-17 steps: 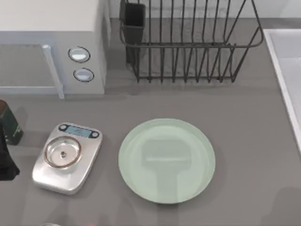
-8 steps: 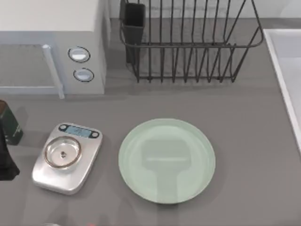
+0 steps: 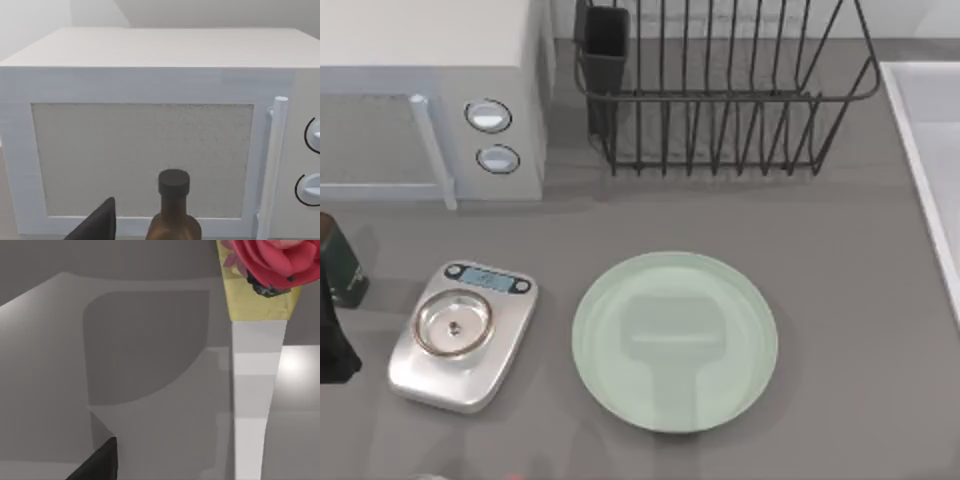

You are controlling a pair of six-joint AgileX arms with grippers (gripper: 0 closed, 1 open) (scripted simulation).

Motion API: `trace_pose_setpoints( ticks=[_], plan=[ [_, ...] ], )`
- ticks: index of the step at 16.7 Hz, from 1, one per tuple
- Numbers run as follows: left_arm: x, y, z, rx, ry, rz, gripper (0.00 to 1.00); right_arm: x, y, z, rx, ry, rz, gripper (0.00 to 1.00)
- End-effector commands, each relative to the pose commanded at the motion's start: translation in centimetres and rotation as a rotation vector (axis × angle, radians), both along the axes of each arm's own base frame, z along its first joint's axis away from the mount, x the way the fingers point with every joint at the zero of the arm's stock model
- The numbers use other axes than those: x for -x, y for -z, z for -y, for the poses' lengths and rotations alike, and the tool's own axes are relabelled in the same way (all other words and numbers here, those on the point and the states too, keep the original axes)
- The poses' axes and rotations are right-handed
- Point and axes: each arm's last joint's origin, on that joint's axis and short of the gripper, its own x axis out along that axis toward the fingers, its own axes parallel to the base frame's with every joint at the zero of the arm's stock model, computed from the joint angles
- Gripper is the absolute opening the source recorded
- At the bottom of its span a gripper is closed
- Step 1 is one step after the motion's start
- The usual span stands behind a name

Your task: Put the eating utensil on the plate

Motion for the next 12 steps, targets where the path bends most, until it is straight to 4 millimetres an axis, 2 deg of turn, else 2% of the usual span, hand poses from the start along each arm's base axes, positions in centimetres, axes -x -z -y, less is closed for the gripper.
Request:
trace_pose_setpoints(
  ticks=[12],
  plan=[
    [0.00, 0.00, 0.00, 0.000, 0.000, 0.000, 1.00, 0.00, 0.00, 0.00, 0.000, 0.000, 0.000, 0.02]
  ],
)
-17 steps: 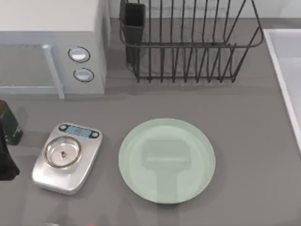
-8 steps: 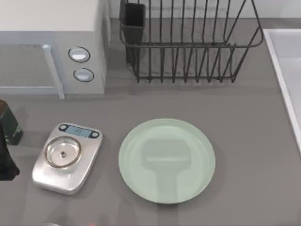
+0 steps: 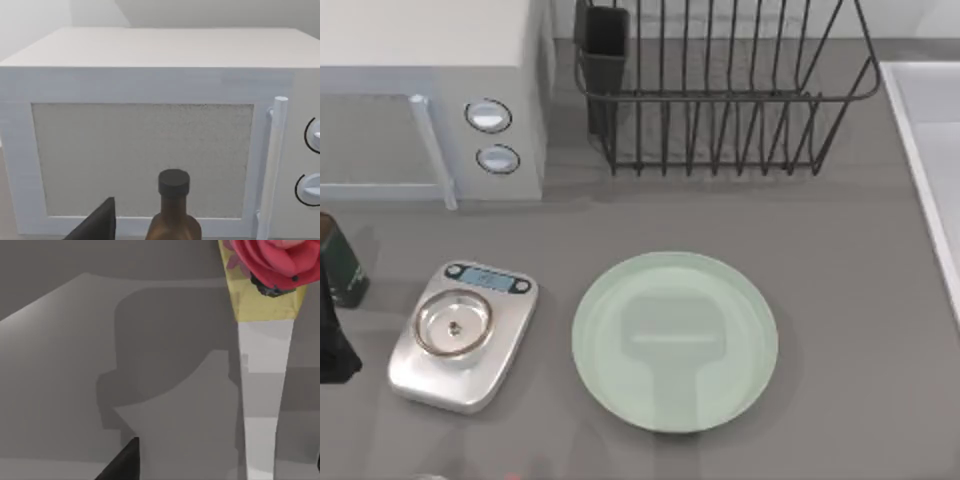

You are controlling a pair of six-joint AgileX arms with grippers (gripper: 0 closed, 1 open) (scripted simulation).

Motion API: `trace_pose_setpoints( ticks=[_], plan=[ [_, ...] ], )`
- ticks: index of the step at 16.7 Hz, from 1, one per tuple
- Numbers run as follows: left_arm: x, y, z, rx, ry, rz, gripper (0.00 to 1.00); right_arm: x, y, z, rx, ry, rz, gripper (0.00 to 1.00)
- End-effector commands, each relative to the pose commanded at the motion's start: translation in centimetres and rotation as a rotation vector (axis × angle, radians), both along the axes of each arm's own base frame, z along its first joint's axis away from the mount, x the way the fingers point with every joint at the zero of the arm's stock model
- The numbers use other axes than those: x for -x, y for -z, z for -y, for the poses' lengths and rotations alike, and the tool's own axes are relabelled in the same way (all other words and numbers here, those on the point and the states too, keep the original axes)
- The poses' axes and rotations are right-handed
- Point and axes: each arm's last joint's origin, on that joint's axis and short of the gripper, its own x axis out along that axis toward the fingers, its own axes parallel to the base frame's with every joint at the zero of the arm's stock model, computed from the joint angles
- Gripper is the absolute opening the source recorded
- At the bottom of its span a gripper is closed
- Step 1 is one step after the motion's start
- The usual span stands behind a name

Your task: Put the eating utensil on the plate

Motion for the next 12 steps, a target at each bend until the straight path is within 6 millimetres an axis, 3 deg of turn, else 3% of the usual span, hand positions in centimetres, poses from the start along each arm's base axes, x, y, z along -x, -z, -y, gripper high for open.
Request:
trace_pose_setpoints(
  ticks=[8, 9, 12],
  plan=[
    [0.0, 0.0, 0.0, 0.000, 0.000, 0.000, 1.00, 0.0, 0.0, 0.0, 0.000, 0.000, 0.000, 0.00],
    [0.0, 0.0, 0.0, 0.000, 0.000, 0.000, 1.00, 0.0, -2.2, -0.1, 0.016, 0.034, -0.003, 0.00],
    [0.0, 0.0, 0.0, 0.000, 0.000, 0.000, 1.00, -0.3, -3.1, 0.1, 0.017, 0.030, 0.001, 0.00]
  ],
)
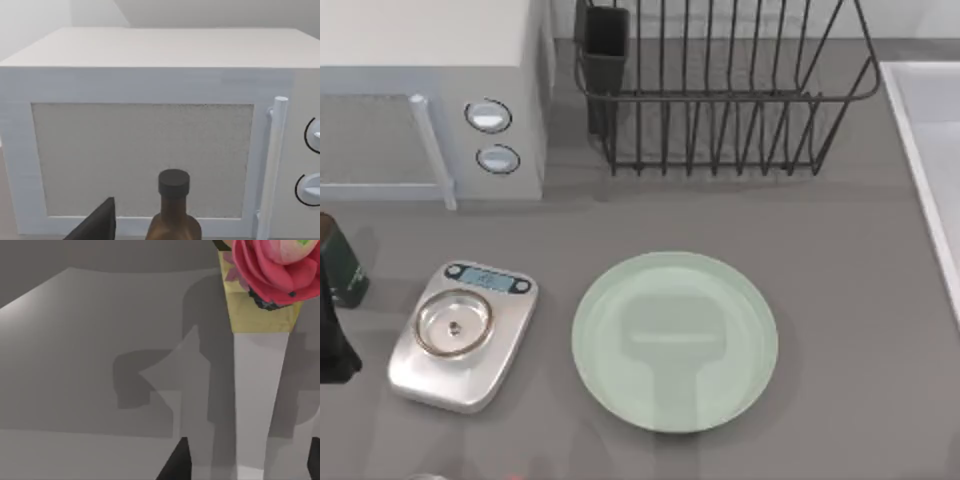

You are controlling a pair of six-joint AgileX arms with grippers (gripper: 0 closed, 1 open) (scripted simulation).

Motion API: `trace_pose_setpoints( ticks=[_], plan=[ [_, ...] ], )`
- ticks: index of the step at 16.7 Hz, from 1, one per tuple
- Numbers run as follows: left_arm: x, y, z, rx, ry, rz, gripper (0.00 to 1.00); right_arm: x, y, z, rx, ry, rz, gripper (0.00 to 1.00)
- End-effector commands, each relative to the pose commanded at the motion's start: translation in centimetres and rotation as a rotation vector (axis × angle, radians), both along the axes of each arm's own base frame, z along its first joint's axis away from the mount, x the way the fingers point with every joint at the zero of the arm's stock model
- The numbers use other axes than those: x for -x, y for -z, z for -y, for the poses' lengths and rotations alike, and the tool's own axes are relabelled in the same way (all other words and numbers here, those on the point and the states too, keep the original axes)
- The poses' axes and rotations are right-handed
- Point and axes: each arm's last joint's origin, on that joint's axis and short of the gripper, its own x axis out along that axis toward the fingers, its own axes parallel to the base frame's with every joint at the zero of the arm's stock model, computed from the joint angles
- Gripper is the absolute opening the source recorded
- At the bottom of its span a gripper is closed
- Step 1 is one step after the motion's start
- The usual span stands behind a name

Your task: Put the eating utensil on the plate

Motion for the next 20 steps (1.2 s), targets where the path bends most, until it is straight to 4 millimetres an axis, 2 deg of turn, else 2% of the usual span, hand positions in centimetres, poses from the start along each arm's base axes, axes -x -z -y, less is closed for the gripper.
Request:
trace_pose_setpoints(
  ticks=[9, 16, 20],
  plan=[
    [0.0, 0.0, 0.0, 0.000, 0.000, 0.000, 1.00, 0.3, -8.7, -0.2, -0.005, 0.002, -0.011, 0.00],
    [0.0, 0.0, 0.0, 0.000, 0.000, 0.000, 1.00, 0.1, -8.9, -0.3, -0.005, -0.012, -0.009, 0.00],
    [0.0, 0.0, 0.0, 0.000, 0.000, 0.000, 1.00, -2.3, -9.4, -1.5, -0.007, -0.246, -0.010, 0.00]
  ],
)
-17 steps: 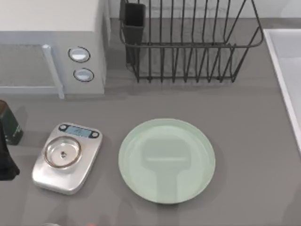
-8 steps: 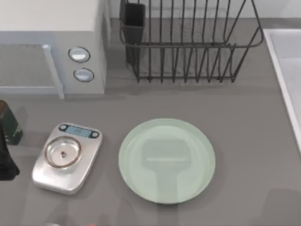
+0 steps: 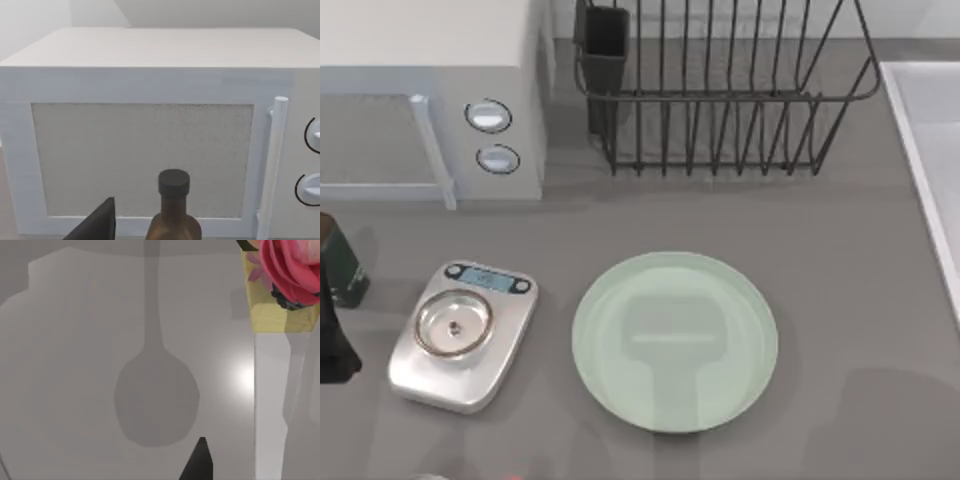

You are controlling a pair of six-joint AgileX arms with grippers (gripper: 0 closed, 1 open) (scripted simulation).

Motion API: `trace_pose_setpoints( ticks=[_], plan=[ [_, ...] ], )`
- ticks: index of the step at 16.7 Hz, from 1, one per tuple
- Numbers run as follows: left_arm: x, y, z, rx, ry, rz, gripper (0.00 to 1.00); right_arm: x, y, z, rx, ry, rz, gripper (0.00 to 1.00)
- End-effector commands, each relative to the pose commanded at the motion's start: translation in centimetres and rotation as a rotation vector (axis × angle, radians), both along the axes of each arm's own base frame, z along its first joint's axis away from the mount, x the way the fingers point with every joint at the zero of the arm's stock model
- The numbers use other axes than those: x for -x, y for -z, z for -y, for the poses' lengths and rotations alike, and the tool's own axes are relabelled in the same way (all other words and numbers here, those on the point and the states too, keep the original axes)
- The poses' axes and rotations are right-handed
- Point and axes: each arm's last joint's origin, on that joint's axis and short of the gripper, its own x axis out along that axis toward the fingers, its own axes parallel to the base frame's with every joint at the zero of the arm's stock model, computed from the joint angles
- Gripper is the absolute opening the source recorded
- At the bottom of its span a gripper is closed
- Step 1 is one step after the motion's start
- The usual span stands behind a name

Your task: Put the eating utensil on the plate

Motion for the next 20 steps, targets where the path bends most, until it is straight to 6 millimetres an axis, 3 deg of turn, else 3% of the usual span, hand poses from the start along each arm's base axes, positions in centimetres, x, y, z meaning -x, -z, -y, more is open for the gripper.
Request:
trace_pose_setpoints(
  ticks=[5, 8, 11, 15, 20],
  plan=[
    [0.0, 0.0, 0.0, 0.000, 0.000, 0.000, 1.00, -5.5, -0.3, -4.5, -0.011, -0.641, -0.015, 0.00],
    [0.0, 0.0, 0.0, 0.000, 0.000, 0.000, 1.00, -8.7, 0.3, -9.4, -0.037, -1.176, -0.038, 0.00],
    [0.0, 0.0, 0.0, 0.000, 0.000, 0.000, 1.00, -11.0, 1.4, -15.6, -0.074, -1.742, -0.056, 0.00],
    [0.0, 0.0, 0.0, 0.000, 0.000, 0.000, 1.00, -11.7, 2.7, -24.8, -0.099, -2.423, -0.049, 0.00],
    [0.0, 0.0, 0.0, 0.000, 0.000, 0.000, 1.00, -9.6, 3.4, -34.5, -0.056, -3.062, -0.007, 0.00]
  ],
)
